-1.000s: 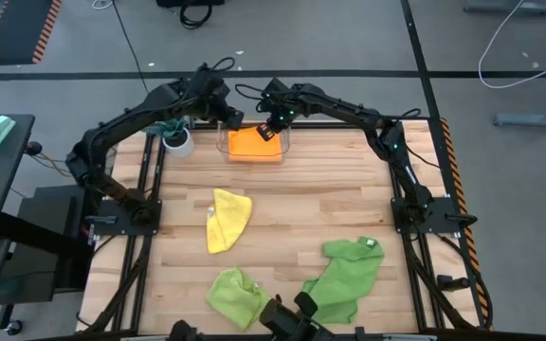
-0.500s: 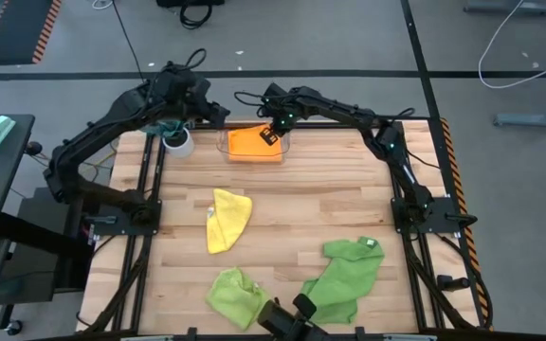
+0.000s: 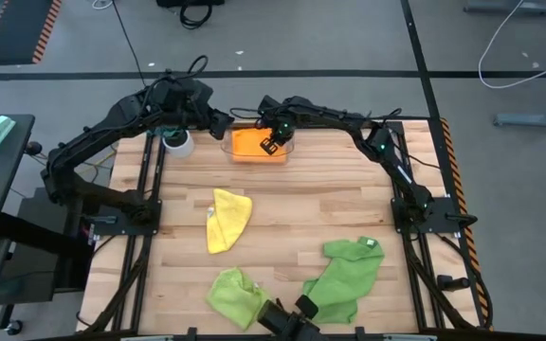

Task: Fold microfiber towels
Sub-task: Put the orange towel into the transparent bin, then fold the yellow towel

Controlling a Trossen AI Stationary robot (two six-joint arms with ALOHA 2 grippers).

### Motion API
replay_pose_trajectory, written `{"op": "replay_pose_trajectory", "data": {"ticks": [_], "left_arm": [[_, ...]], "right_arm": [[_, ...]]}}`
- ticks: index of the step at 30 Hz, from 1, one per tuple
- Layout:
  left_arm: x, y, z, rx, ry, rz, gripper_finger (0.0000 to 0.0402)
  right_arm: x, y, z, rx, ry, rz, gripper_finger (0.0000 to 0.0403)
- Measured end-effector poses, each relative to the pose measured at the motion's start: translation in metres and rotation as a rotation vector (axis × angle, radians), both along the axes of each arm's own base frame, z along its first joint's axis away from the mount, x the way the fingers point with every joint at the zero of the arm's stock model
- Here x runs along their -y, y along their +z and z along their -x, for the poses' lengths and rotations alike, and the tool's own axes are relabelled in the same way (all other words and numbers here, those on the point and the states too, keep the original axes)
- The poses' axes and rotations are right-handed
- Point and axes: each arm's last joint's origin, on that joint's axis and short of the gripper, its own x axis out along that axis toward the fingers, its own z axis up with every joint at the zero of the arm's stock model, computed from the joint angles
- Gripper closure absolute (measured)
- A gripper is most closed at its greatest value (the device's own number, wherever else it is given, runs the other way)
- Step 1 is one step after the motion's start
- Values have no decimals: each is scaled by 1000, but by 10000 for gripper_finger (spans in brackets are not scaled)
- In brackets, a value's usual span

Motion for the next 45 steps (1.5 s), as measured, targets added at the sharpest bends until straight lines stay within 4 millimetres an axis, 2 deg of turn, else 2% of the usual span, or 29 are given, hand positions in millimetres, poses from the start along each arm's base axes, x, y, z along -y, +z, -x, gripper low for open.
{"op": "replay_pose_trajectory", "data": {"ticks": [5,10,18,24,32,35,40,45], "left_arm": [[2,0,-1,-2,-7,-3,264],[2,0,-1,-6,-8,-11,271],[2,0,-1,-23,-13,-34,270],[2,-2,-1,-46,-15,-59,265],[2,-9,2,-135,-4,-52,273],[4,-17,2,-210,-6,-18,271],[12,-28,4,-341,-19,30,264],[23,-34,2,-414,-63,59,263]], "right_arm": [[-3,-4,16,-185,-12,1,402],[3,-5,31,-293,-29,-13,402],[12,-7,32,-262,-52,7,399],[9,5,32,-209,-40,-23,397],[-2,51,39,-122,-33,28,396],[-10,80,49,-81,-45,47,396],[-36,134,66,11,-22,84,392],[-75,192,91,125,21,142,391]]}}
